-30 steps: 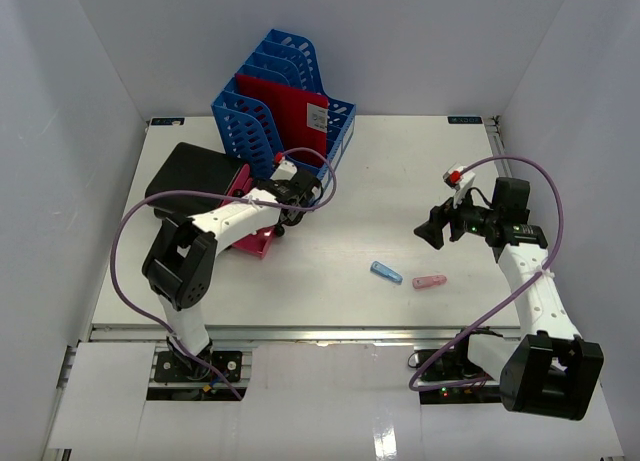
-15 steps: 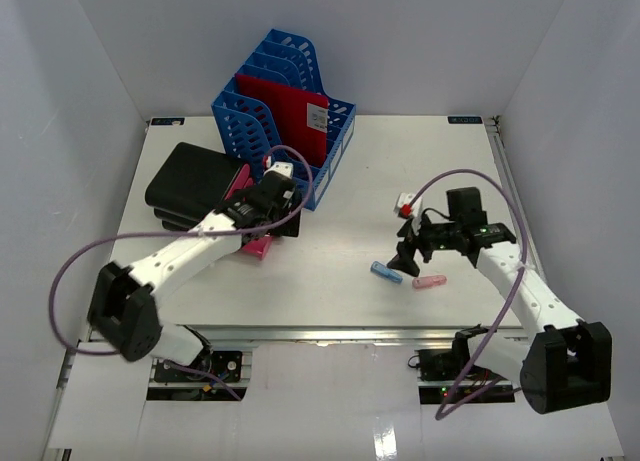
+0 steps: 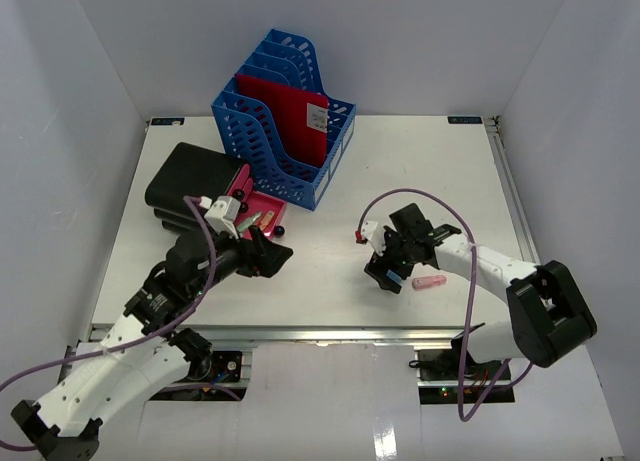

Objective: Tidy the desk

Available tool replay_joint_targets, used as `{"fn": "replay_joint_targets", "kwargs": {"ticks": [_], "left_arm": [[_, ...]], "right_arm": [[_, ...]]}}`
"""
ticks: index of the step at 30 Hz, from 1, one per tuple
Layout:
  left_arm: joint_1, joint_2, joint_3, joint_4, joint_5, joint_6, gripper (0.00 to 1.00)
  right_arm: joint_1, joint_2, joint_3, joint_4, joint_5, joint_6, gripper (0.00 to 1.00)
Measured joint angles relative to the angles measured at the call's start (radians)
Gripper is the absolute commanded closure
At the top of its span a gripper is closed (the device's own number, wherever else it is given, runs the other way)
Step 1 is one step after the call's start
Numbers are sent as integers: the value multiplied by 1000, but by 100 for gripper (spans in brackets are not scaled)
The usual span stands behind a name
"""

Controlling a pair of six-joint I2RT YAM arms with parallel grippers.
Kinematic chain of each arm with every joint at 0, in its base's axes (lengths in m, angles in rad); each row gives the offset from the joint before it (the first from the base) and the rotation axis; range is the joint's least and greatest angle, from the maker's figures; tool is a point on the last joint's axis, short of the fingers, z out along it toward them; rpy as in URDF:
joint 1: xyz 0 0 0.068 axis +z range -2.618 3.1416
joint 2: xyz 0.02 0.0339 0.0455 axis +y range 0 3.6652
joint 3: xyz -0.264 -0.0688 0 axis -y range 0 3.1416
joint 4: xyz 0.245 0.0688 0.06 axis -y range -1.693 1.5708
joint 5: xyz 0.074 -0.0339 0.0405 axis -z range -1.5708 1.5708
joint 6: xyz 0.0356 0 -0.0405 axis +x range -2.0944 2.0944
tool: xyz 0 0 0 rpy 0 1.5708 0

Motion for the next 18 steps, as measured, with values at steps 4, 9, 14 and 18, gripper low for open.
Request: {"fn": "replay_joint_targets", "kwargs": {"ticks": [4,9,14,18], "left_arm": [[0,-84,-31,3,13,-36,2],[0,-123,-40,3,16,-61,2],[0,-162,-40,3,16,-82,2],[0,-188,-37,3,18,-95,2]], "right_arm": [[10,39,1,11,33,16,9],[10,76,11,17,49,19,34],[10,97,29,19,56,18,64],[11,114,46,18,53,15,87]]}}
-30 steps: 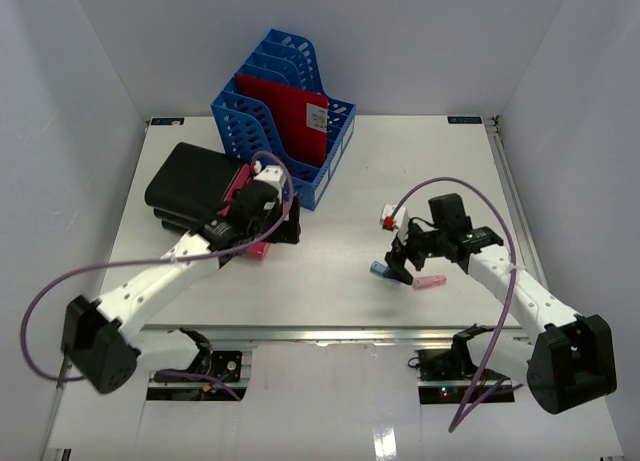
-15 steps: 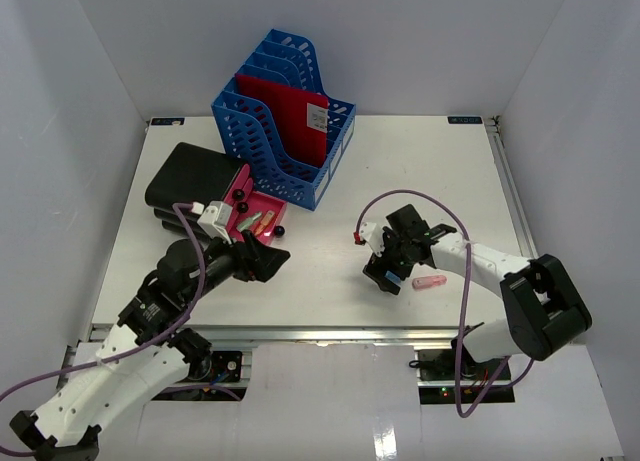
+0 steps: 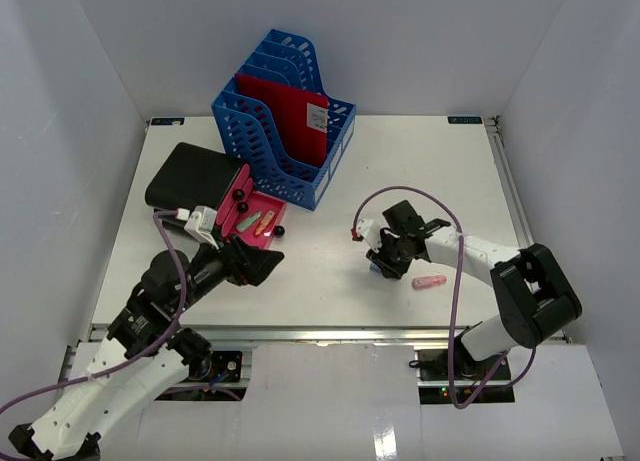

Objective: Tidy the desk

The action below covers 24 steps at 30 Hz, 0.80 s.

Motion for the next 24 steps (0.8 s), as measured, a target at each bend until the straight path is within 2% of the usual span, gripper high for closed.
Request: {"fn": "replay_joint_targets", "kwargs": {"ticks": [2,9,17,20,24], "left_arm": [[0,-11,2,0,3,-3,2],[0,-49,5,0,18,-11,2],[0,-135,52,5,34,-23,2],[0,-207,70,10,25,-37,2],[0,-293,94,27,1,-48,2]], "right_arm": [[1,11,11,-5,-4,-1,91],[65,59,114,-54,-3,-52,92],[356,131,418,-70,56,-281,92],[427,259,594,-55,111,-399,92],[458,446,806,-22,192,-518,92]]}}
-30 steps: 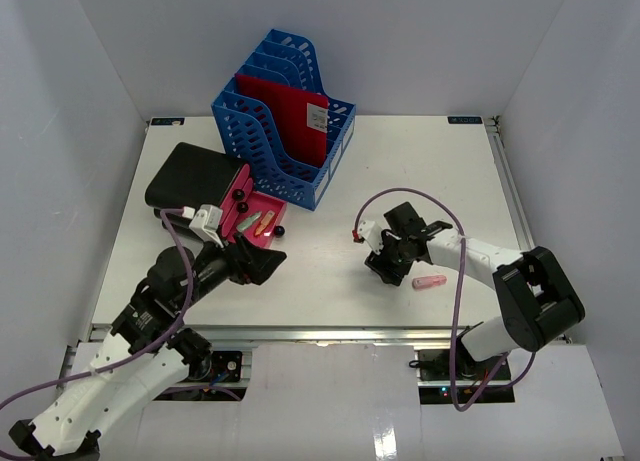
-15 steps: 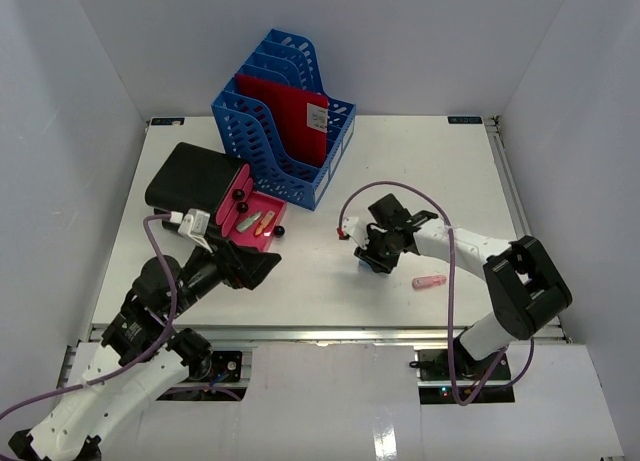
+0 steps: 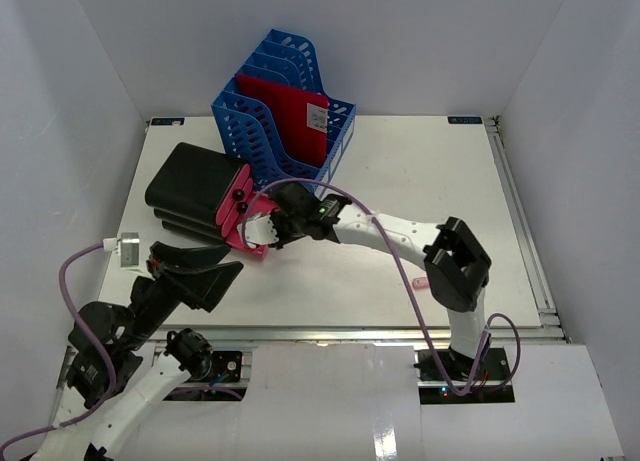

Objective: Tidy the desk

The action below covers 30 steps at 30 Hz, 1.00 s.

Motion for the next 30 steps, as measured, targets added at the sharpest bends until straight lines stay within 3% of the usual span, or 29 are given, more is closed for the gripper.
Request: {"fn": "replay_joint_targets", "kwargs": {"ticks": [6,12,17,20,25,30], "left_arm": [[0,-49,6,5,-20,-4,2],[0,-50,6,-8,-29,-4,2],[0,-50,6,-12,-29,-4,2],[0,-49,6,-12,-21,-6,2],[0,-42,7,-10,1,-11,2],[0,1,6,8,52,-19,2]], "right_arm": [[21,191,190,26,123,-146,83],[60,285,240,99,193,-256,58],[87,309,246,118,212,-293,27],[94,309,254,120,216,-286,16],[82,278,260,65,185,-227,10],[2,82,200,-142,-18,-160,8]]}}
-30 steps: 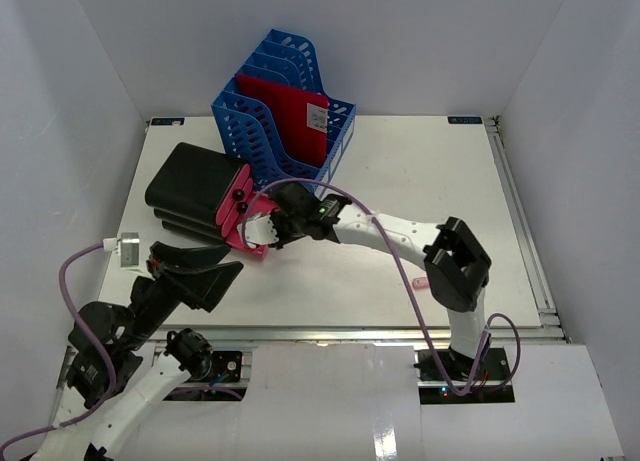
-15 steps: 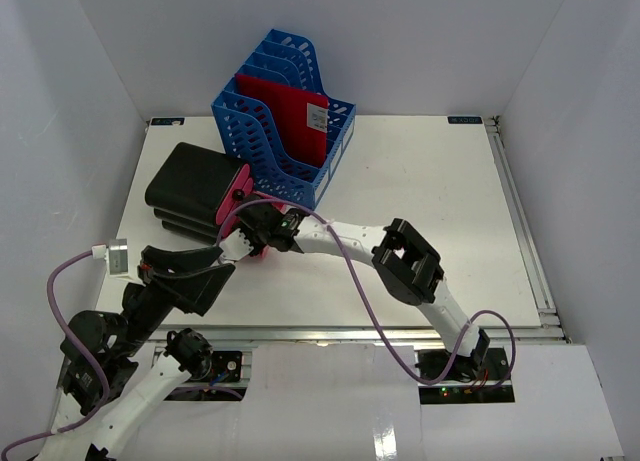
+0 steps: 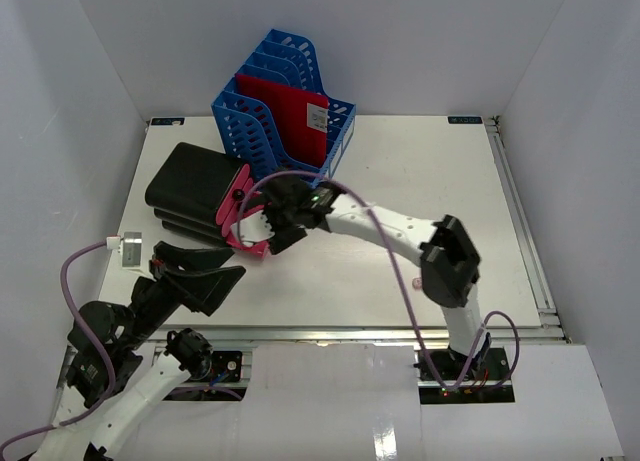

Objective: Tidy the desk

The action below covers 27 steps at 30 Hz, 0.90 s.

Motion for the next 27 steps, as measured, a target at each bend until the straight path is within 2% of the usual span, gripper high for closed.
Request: {"fn": "replay_joint_targets", "kwargs": {"ticks": [5,8,11,14,19,27], "left_arm": [[0,44,-24,35,44,-8,2],[0,66,-70,74,69,-17,2],[0,98,-116,107,88,-25,2],[0,126,-149,128,102,-30,2],[0,154,-175,164,122,-32,2],[0,153,-190,182,134,-39,2]], "right_arm": [[-228,-393,-330,-121,-264,-44,5],[-383,-586,-554,-201,-337,-107,5],[-492,-709,-741,-248,-366,-157,5],[-596,-760,-868,-295,-372,-201,5],[-768,-767,-985,-314,-341,-280,6],[-794,-722,-1026,-303,-322,-323,13]]}}
